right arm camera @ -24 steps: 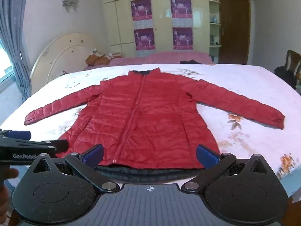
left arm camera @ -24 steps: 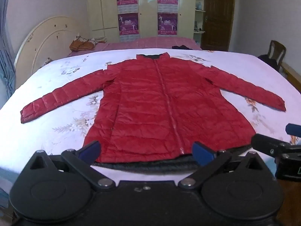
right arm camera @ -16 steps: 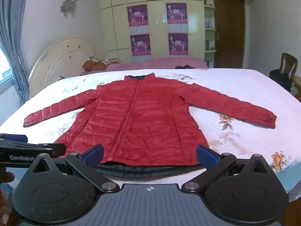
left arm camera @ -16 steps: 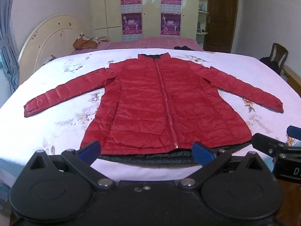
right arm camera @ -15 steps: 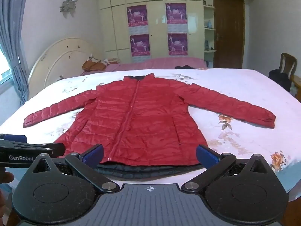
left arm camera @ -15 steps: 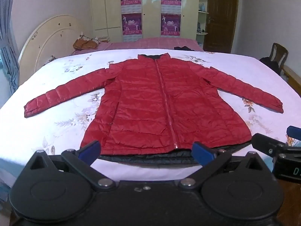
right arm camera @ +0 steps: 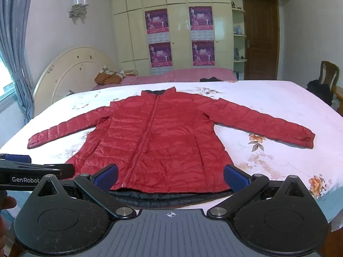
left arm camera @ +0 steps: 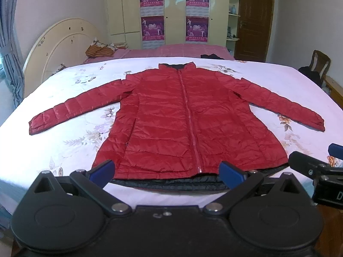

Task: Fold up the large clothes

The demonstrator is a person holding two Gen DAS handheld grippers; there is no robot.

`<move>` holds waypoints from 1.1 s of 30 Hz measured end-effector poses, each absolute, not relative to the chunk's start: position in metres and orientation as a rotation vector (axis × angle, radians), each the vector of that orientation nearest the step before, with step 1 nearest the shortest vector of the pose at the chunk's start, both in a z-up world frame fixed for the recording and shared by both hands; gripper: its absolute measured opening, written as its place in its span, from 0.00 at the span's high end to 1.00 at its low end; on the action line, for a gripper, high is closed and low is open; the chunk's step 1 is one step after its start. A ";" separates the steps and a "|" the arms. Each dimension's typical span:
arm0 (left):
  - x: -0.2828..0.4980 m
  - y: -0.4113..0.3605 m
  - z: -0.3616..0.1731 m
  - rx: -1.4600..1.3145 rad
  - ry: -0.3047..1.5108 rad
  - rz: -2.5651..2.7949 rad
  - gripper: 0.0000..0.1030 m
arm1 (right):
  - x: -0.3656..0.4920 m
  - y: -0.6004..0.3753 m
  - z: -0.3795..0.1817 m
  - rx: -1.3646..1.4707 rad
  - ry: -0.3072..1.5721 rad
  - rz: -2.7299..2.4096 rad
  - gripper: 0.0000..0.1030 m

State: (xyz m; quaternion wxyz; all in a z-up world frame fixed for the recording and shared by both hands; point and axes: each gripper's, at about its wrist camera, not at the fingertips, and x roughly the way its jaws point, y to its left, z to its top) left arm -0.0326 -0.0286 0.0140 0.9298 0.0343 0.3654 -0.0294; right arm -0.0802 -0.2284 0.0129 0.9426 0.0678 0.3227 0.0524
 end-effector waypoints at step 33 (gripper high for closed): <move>-0.030 -0.029 0.017 0.076 0.747 -0.044 0.00 | -0.071 -0.232 0.001 0.143 0.660 0.081 0.00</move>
